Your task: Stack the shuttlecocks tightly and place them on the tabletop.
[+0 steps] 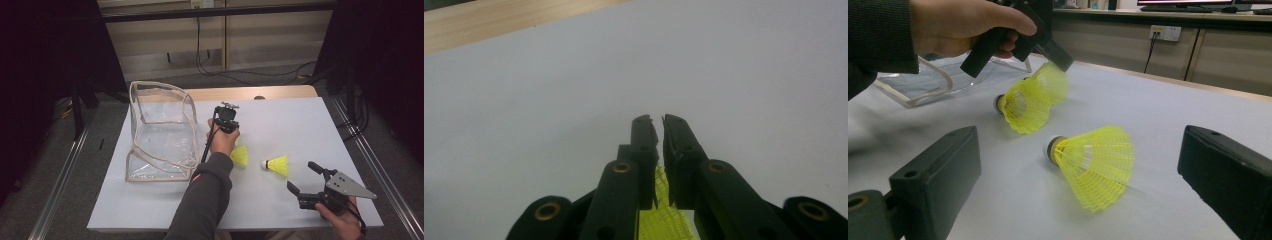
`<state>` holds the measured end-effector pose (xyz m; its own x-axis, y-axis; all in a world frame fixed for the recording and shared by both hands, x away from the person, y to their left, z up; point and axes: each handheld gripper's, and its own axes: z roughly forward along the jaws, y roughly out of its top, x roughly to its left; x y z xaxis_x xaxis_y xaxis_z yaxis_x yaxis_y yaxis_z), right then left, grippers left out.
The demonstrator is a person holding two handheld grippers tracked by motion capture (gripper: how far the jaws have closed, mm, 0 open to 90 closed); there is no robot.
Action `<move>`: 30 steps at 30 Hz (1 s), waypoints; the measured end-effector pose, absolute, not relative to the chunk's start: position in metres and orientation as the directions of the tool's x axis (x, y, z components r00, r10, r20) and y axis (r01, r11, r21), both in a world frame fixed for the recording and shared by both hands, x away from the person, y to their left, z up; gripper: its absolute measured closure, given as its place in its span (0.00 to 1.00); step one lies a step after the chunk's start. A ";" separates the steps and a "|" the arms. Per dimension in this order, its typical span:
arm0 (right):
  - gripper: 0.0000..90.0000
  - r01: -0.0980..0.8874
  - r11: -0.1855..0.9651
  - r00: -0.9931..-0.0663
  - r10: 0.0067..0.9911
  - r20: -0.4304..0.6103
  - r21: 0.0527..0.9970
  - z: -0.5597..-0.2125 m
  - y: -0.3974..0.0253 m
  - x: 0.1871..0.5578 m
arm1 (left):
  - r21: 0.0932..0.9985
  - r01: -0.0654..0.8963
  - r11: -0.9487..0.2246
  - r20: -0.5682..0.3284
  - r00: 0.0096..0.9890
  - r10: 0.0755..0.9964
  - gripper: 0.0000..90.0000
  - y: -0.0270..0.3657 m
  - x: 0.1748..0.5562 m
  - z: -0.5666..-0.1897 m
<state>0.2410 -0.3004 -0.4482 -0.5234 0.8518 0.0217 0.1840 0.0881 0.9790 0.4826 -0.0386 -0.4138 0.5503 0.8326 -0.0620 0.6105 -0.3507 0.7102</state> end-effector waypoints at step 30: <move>0.03 0.183 0.094 -0.527 0.850 0.017 0.978 -0.448 -0.299 0.241 | 0.721 0.591 -0.363 -0.044 0.561 0.827 0.84 -0.035 0.480 -0.413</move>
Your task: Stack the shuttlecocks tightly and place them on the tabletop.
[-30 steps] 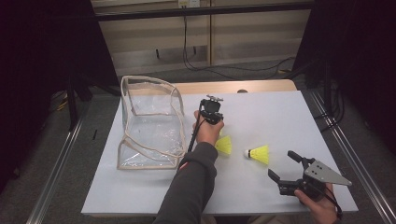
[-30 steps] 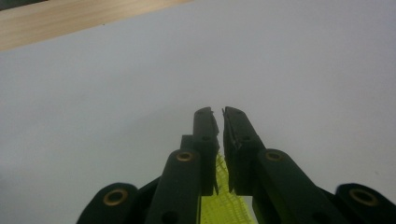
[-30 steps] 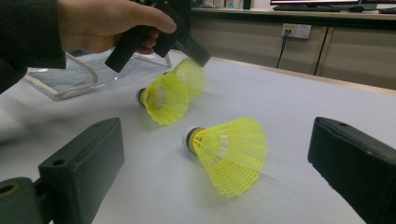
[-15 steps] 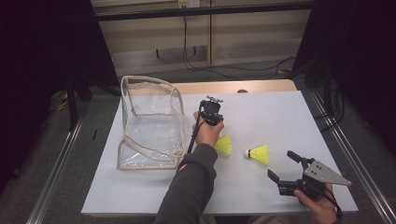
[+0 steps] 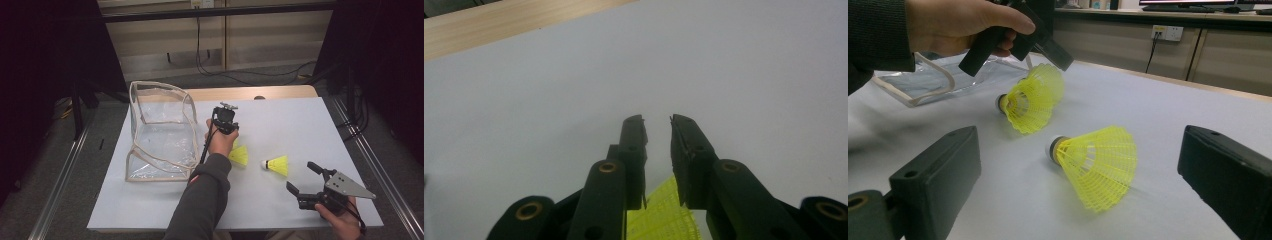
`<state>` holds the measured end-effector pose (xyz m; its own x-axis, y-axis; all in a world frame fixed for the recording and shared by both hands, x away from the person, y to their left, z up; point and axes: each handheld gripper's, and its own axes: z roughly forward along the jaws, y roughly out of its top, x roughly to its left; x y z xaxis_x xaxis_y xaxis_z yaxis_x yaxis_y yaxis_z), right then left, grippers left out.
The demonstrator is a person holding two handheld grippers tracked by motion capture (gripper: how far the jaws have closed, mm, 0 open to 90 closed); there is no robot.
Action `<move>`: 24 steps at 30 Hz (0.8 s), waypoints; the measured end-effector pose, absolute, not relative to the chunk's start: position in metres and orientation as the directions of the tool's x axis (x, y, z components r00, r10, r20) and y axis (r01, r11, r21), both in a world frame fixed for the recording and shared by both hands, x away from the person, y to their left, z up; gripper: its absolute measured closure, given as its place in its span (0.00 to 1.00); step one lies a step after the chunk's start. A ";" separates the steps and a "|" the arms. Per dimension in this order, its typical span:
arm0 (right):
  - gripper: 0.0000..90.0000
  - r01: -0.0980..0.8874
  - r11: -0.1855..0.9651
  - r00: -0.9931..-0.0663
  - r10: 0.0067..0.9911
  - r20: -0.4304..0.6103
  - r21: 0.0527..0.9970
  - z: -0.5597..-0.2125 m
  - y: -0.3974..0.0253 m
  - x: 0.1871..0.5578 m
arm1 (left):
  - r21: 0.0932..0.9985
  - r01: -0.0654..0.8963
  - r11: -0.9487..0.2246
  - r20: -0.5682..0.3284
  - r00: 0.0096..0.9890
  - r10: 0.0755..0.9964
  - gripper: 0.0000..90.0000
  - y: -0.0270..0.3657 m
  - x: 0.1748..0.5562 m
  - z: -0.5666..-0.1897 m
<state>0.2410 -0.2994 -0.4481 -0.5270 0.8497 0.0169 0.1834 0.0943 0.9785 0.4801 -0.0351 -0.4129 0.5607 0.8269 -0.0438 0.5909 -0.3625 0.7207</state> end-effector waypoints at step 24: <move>0.03 0.187 0.094 -0.527 0.850 0.019 0.978 -0.448 -0.299 0.241 | 0.759 0.566 -0.322 -0.090 0.581 0.809 0.55 -0.031 0.468 -0.399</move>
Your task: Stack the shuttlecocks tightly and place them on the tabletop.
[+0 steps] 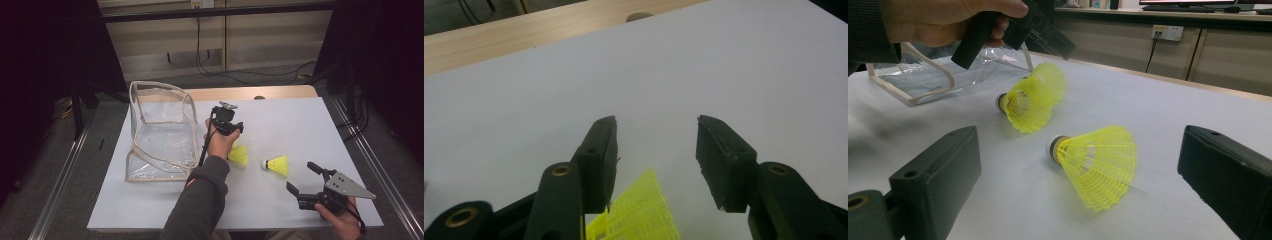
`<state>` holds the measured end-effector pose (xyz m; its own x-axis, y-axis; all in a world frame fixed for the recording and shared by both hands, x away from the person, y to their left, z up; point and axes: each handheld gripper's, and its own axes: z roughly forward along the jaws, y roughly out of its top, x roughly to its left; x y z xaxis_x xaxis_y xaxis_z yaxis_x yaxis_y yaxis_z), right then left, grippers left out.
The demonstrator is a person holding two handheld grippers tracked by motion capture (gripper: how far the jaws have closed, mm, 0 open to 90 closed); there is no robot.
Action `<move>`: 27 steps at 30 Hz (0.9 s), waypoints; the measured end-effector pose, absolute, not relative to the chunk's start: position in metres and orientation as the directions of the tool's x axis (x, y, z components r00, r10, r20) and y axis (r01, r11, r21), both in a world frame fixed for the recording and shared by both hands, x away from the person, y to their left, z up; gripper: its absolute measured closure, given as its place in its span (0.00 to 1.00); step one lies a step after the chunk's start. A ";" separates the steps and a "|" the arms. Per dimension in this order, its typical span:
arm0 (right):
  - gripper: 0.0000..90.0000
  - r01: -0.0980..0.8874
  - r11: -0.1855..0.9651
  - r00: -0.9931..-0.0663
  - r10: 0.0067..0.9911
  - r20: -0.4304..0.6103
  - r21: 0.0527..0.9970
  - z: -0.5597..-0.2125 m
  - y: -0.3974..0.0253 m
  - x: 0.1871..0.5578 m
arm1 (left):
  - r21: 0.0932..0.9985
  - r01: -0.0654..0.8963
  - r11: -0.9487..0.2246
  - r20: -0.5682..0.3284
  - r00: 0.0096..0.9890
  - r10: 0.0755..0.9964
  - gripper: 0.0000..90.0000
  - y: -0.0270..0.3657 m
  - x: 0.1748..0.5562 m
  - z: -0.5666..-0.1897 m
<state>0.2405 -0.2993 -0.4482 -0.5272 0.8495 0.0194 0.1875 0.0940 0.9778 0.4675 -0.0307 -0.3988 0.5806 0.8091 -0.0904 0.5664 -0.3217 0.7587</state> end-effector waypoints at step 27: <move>0.03 0.189 0.104 -0.530 0.848 0.013 0.977 -0.449 -0.299 0.241 | 0.770 0.570 -0.287 -0.203 0.646 0.736 0.10 -0.015 0.432 -0.389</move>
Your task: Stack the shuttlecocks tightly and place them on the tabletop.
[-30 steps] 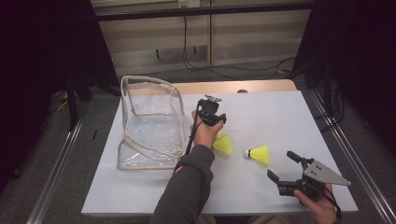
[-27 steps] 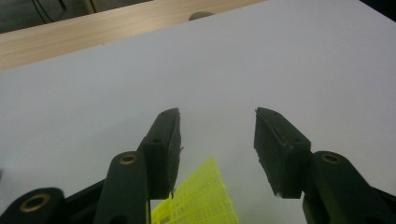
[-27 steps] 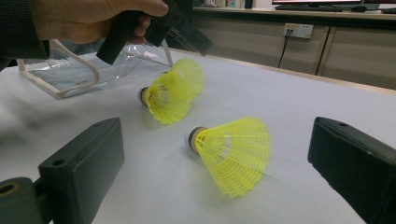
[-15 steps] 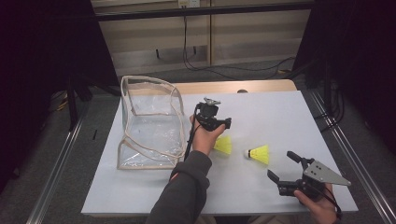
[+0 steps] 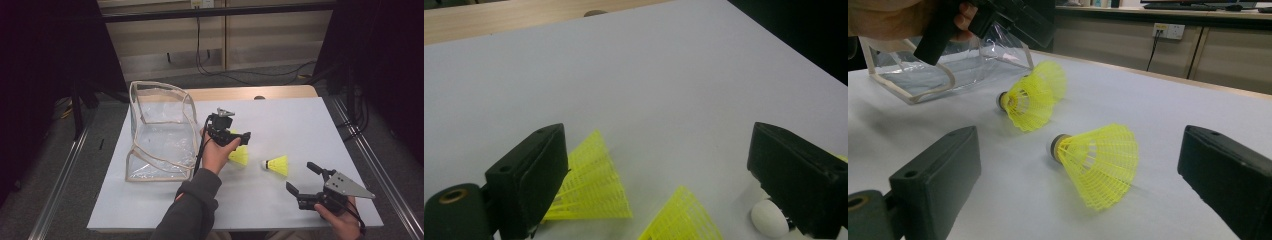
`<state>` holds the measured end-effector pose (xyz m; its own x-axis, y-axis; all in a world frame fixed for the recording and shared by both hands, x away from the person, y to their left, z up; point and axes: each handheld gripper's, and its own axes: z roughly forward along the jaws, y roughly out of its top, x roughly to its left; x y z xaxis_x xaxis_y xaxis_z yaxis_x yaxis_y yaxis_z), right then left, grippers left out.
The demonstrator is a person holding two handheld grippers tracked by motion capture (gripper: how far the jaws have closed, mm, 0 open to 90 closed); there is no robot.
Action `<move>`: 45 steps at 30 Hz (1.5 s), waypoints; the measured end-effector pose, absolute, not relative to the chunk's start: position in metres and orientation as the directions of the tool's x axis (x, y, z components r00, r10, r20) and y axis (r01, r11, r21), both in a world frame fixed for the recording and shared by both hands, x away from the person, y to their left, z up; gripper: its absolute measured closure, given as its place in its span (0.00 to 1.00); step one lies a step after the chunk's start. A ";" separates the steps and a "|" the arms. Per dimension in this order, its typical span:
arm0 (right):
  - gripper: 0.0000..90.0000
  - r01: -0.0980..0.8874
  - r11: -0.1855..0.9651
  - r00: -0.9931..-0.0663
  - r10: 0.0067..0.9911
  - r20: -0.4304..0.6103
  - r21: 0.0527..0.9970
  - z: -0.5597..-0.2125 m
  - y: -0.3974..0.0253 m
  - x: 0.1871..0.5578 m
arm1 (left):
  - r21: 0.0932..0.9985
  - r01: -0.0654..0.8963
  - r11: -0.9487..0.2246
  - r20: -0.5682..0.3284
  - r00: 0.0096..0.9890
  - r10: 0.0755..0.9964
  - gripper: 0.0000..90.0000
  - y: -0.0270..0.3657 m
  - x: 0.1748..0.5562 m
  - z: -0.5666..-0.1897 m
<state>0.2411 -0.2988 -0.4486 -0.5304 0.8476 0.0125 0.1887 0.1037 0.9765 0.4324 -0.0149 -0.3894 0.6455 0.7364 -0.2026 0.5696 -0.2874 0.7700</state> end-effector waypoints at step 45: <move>0.03 0.189 0.105 -0.533 0.846 0.012 0.976 -0.449 -0.298 0.242 | 0.792 0.503 -0.346 -0.216 0.761 0.612 0.06 -0.004 0.380 -0.401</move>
<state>0.2416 -0.2979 -0.4491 -0.5333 0.8458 0.0124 0.1894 0.1051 0.9762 0.3796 -0.0043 -0.4006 0.7609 0.6118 -0.2159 0.5031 -0.3462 0.7919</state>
